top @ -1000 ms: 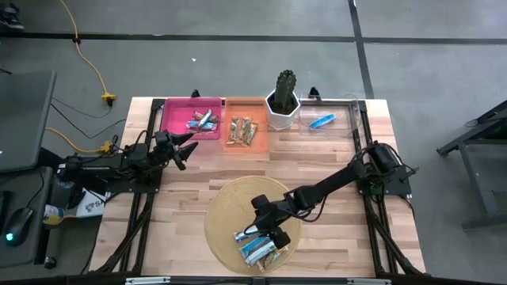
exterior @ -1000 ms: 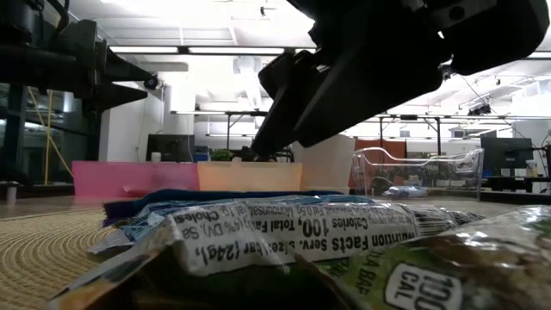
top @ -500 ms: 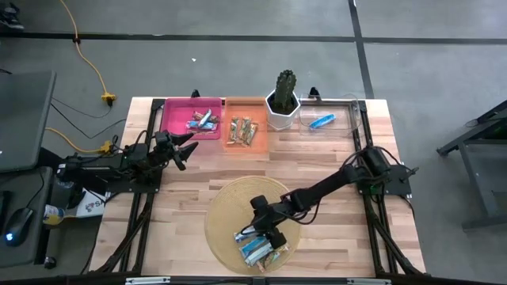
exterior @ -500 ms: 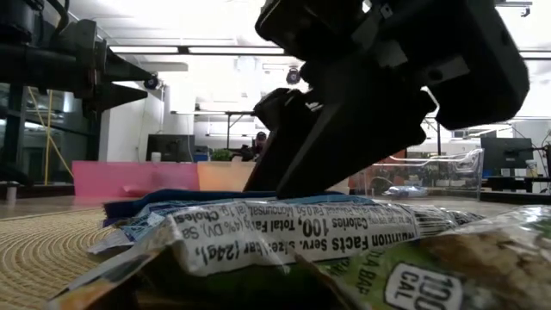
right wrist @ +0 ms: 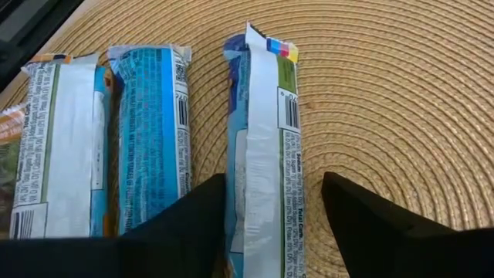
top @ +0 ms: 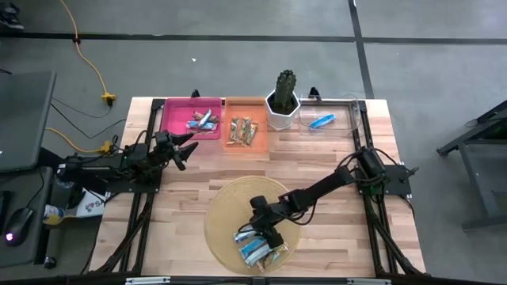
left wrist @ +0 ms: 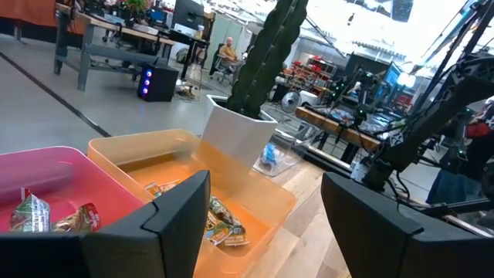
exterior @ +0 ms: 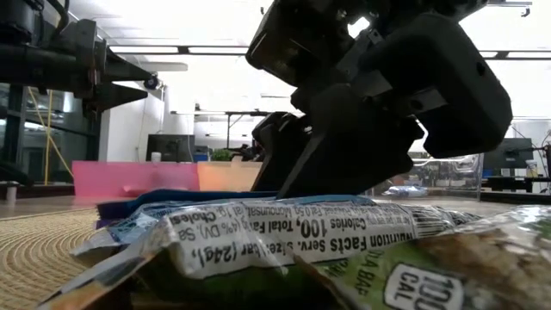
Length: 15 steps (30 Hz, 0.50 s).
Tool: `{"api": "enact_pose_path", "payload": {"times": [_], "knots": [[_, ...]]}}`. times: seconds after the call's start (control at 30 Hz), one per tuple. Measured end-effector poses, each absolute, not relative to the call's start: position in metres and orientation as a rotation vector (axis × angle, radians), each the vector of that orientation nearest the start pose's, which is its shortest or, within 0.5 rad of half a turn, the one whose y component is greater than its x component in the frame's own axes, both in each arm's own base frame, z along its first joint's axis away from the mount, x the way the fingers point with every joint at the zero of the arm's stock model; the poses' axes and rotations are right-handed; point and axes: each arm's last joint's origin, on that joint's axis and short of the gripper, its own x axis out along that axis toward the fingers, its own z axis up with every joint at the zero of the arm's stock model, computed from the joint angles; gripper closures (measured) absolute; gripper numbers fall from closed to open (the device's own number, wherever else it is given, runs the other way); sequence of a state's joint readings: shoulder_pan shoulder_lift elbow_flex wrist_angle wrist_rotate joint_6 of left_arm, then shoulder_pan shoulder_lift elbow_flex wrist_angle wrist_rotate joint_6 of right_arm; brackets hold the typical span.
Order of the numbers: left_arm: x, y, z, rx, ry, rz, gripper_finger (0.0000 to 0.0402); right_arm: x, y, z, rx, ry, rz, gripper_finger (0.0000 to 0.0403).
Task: Pick and place Granola Bars by type
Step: Put the blue granola bar into the transparent bin
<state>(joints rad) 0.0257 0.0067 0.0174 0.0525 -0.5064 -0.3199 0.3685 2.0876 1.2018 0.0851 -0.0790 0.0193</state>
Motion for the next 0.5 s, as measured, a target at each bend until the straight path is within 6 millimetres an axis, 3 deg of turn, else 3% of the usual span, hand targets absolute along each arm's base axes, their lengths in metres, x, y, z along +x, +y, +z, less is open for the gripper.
{"api": "enact_pose_path", "payload": {"times": [0.5], "knots": [[0.0928,0.0164,0.1737,-0.327,-0.147,0.518,0.0156,0.3916,0.1496,0.1114,-0.050,0.814,0.391,0.0291]]}}
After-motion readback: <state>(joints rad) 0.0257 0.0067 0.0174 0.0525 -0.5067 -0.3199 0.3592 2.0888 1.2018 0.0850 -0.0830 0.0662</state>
